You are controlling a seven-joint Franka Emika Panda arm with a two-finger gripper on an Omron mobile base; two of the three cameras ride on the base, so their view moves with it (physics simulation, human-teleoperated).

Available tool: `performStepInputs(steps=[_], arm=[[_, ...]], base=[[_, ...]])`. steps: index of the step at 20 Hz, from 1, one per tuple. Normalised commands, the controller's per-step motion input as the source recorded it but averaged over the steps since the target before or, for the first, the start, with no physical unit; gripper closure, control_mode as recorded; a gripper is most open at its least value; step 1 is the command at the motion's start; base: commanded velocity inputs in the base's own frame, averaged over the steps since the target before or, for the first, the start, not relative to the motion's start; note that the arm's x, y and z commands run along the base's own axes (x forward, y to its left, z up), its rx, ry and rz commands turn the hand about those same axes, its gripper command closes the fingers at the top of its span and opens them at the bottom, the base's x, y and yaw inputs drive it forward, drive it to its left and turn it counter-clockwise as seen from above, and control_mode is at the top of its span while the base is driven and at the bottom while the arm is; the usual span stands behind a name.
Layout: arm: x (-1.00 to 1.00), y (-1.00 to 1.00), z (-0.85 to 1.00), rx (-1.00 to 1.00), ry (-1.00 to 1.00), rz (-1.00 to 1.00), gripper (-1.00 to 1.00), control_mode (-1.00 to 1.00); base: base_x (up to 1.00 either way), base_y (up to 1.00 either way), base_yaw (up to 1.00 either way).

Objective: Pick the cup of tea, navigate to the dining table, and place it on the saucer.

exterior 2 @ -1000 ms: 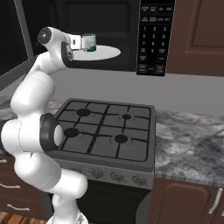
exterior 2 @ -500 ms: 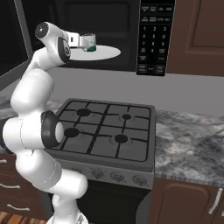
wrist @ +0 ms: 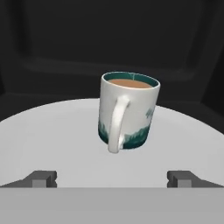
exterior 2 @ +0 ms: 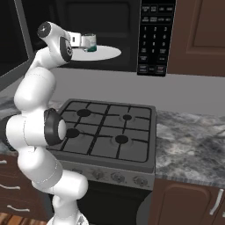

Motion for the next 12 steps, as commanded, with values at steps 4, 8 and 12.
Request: performStepInputs(steps=[4, 8, 12], arm=[[0.2, 0.0, -0.02, 0.0, 0.0, 0.0, -1.0, -1.0], [0.15, 0.0, 0.0, 0.0, 0.0, 0.0, -1.0, -1.0], [0.19, -0.1, -0.02, 0.0, 0.06, 0.0, -1.0, -1.0]], base=[[0.0, 0.0, 0.0], [0.0, 0.0, 0.0], [0.0, 0.0, 0.0]])
